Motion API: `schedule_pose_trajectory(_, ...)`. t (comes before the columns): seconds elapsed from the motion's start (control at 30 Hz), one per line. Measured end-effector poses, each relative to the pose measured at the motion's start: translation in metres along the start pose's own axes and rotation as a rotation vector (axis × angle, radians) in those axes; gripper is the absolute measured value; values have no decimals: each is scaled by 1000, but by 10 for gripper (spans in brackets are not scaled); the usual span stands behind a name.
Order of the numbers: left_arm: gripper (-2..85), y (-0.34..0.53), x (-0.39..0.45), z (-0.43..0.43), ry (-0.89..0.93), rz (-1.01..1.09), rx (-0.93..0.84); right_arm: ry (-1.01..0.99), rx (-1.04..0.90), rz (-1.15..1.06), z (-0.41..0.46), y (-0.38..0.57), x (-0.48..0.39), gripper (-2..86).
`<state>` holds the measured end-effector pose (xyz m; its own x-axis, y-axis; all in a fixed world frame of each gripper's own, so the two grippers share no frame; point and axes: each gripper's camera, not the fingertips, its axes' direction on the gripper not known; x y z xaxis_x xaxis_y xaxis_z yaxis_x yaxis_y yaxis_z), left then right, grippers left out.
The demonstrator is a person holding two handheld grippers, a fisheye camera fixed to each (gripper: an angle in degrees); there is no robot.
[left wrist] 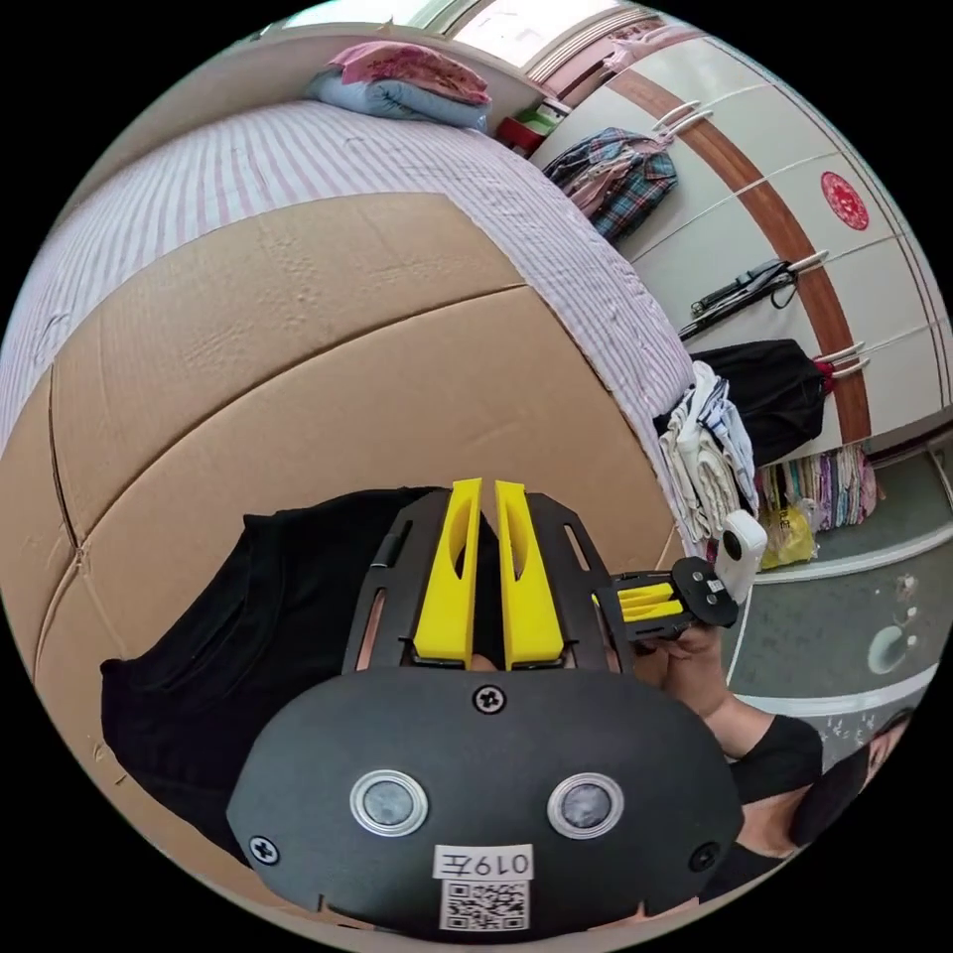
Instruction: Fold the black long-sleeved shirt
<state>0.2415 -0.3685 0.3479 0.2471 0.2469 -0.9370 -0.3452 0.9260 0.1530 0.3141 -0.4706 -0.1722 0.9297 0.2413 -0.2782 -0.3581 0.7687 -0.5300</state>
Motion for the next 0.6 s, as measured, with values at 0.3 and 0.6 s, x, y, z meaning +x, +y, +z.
schedule_pose_trajectory(0.3,14,322,82,-144,-398,127,354,78,94,-225,62,73,-4,27)
schedule_pose_trajectory(0.6,20,556,107,-220,-638,-69,388,240,246,-467,167,167,-46,-8)
